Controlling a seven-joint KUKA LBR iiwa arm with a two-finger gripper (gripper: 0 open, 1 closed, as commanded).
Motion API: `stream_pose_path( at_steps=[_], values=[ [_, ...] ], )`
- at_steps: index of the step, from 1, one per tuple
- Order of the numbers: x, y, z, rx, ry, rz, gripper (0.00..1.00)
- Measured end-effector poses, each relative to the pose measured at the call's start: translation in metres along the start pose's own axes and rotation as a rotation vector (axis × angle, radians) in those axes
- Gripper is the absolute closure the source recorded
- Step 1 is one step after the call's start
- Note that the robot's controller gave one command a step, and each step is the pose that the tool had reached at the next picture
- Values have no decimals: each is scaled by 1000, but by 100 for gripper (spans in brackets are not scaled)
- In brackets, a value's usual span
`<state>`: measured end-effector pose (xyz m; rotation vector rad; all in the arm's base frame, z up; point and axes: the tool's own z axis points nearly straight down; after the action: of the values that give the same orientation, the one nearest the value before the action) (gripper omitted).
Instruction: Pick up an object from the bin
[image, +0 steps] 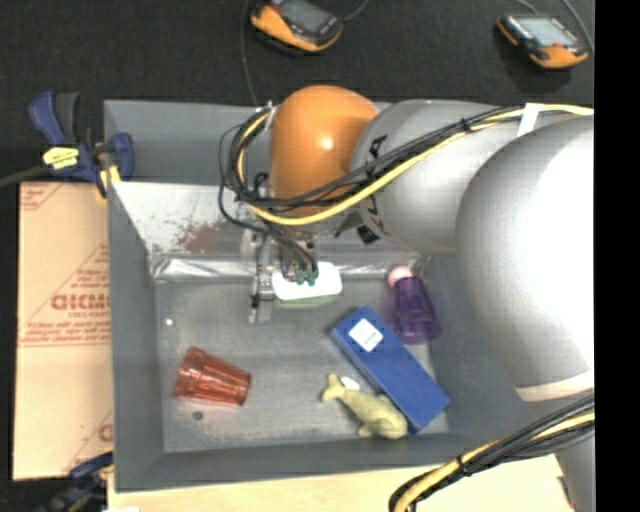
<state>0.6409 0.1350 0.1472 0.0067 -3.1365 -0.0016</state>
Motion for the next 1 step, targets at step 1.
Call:
stream_pose_path(
  at_steps=[1],
  values=[
    [-2, 0, -5, -1, -8, 2, 0]
  ],
)
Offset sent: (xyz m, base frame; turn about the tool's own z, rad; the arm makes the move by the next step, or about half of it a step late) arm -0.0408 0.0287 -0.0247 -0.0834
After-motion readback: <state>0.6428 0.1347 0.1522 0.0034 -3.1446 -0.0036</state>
